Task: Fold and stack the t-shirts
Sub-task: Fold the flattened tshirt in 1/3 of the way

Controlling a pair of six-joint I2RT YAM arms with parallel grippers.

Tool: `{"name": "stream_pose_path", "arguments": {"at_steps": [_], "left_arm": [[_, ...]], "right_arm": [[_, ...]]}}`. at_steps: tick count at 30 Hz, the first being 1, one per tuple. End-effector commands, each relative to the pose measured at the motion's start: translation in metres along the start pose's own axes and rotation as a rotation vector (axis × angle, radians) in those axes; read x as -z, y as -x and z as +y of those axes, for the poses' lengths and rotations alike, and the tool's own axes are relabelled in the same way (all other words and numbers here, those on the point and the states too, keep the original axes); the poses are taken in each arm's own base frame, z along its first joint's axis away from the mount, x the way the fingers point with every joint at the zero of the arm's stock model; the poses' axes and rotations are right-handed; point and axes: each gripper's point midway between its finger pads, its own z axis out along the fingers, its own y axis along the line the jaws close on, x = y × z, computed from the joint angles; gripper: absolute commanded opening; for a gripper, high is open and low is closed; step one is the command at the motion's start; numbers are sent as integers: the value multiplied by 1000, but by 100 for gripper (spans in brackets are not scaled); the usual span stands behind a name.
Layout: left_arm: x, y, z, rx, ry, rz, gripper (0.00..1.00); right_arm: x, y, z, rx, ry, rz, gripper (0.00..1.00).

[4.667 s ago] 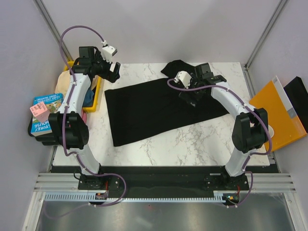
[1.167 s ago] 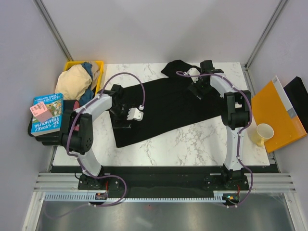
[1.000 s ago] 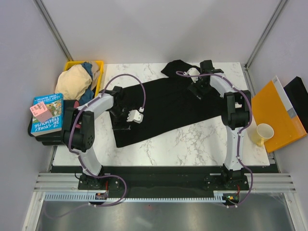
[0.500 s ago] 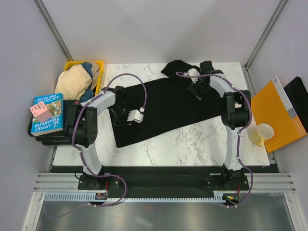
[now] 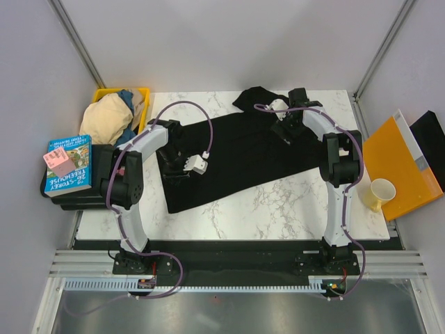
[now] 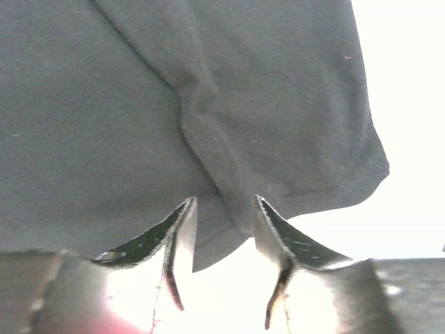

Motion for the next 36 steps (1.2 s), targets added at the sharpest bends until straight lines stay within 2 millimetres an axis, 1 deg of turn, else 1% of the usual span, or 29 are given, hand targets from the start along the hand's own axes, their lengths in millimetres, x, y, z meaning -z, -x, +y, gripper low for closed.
{"name": "stream_pose_path", "arguments": {"at_steps": [1, 4, 8, 13, 18, 21, 23, 25, 26, 27, 29, 32, 35, 36], "left_arm": [[11, 5, -12, -25, -66, -6, 48], [10, 4, -13, -30, -70, -2, 48], [3, 1, -15, -11, -91, 0, 47], [-8, -6, -16, 5, -108, 15, 39], [-16, -9, -14, 20, -108, 22, 38], [-19, -11, -13, 28, -106, 25, 35], [-20, -12, -11, 29, -100, 30, 32], [-20, -13, -11, 36, -98, 33, 19], [-19, -12, -11, 37, -97, 33, 13], [-18, -13, -10, 43, -92, 36, 2], [-15, -13, -10, 46, -86, 43, 2], [-4, -11, -9, 36, -64, 52, 2], [7, -7, -11, 28, -52, 51, 2], [10, -8, -15, 29, -63, 60, 2]], "right_arm": [[-28, -20, 4, 21, -2, 63, 98], [-28, -19, 4, 24, 0, 60, 98], [-29, -18, 5, 19, 2, 58, 98], [-29, -17, 6, 19, 3, 59, 98], [-27, -14, 6, 22, 2, 50, 98], [-26, -14, 4, 19, -1, 48, 98], [-26, -13, 5, 22, 1, 46, 98], [-27, -12, 6, 23, 2, 46, 98], [-27, -12, 6, 24, 1, 47, 98], [-27, -12, 6, 24, 2, 48, 98], [-28, -13, 8, 24, 5, 51, 98], [-30, -15, 10, 24, 6, 60, 98], [-31, -17, 9, 29, 3, 65, 98], [-32, -17, 11, 32, 7, 68, 98]]}}
